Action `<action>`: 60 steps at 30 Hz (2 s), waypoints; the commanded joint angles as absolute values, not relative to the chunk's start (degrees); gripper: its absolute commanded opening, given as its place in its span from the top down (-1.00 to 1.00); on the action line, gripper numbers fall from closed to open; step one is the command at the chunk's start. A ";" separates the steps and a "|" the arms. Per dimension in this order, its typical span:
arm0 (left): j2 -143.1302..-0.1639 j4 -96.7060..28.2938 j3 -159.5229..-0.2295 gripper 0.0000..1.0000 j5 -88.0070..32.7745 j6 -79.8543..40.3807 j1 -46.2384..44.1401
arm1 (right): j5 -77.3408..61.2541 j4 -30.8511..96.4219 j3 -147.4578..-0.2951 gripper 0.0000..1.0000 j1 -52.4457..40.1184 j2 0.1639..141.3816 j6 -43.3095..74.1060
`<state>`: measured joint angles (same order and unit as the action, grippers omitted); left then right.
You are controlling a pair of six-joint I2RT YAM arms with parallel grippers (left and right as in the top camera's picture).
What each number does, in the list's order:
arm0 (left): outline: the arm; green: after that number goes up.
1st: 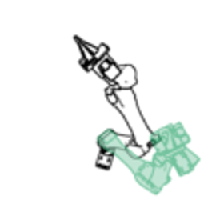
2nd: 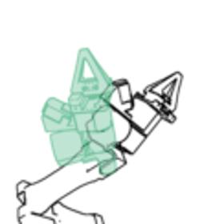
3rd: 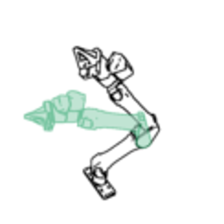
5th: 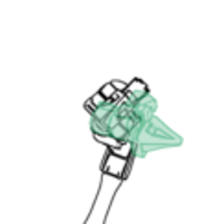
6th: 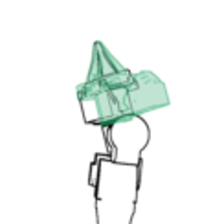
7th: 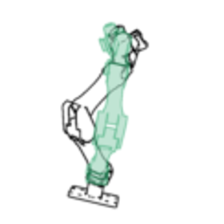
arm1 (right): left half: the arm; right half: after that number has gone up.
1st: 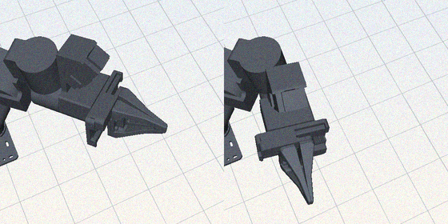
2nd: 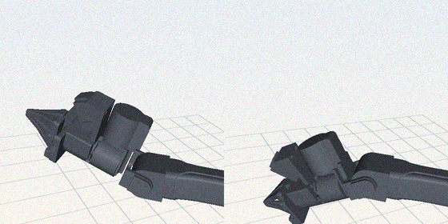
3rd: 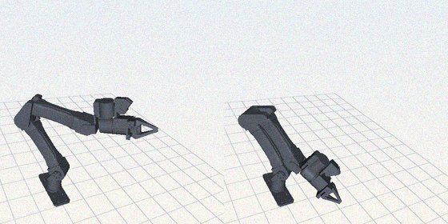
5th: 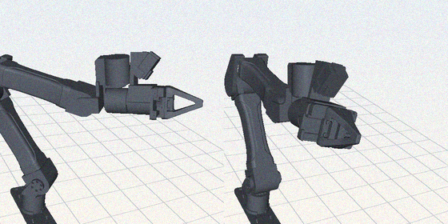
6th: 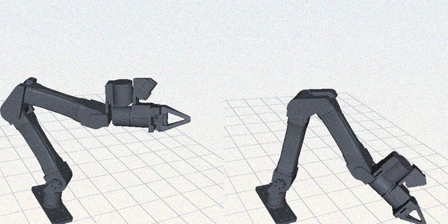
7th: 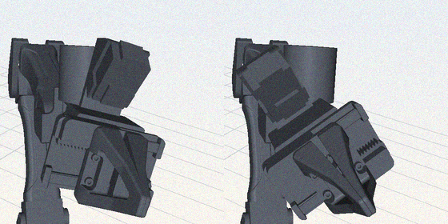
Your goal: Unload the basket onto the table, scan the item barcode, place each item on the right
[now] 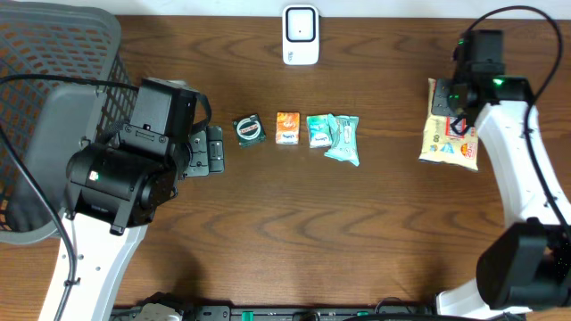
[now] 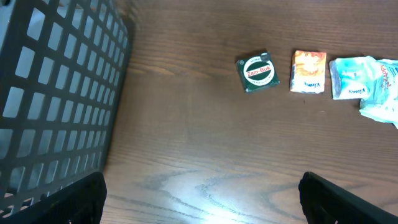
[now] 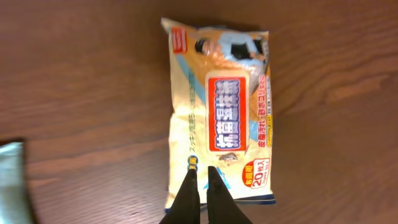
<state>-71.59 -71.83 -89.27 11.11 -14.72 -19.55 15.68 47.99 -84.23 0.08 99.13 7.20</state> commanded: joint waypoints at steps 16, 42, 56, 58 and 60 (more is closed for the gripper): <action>-71.85 -72.01 -89.73 -0.96 12.08 -14.20 -19.27 | 16.88 46.26 -82.37 -0.87 1.04 109.43 8.56; -71.85 -72.01 -89.73 -0.96 12.08 -14.20 -19.27 | -22.09 44.05 -83.55 -0.99 24.86 109.51 -1.30; -71.85 -72.01 -89.73 -0.96 12.08 -14.20 -19.27 | -27.16 39.29 -81.84 -0.99 27.24 119.04 -6.57; -71.85 -72.01 -89.73 -0.96 12.08 -14.20 -19.27 | -29.19 39.07 -81.84 -0.94 27.24 120.81 -6.66; -71.85 -72.01 -89.73 -0.96 12.08 -14.20 -19.27 | -31.99 38.96 -81.84 -0.85 27.22 122.30 -7.86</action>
<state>-71.59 -71.83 -89.27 11.11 -14.72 -19.55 -27.20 38.83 -82.32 27.16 120.07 -6.02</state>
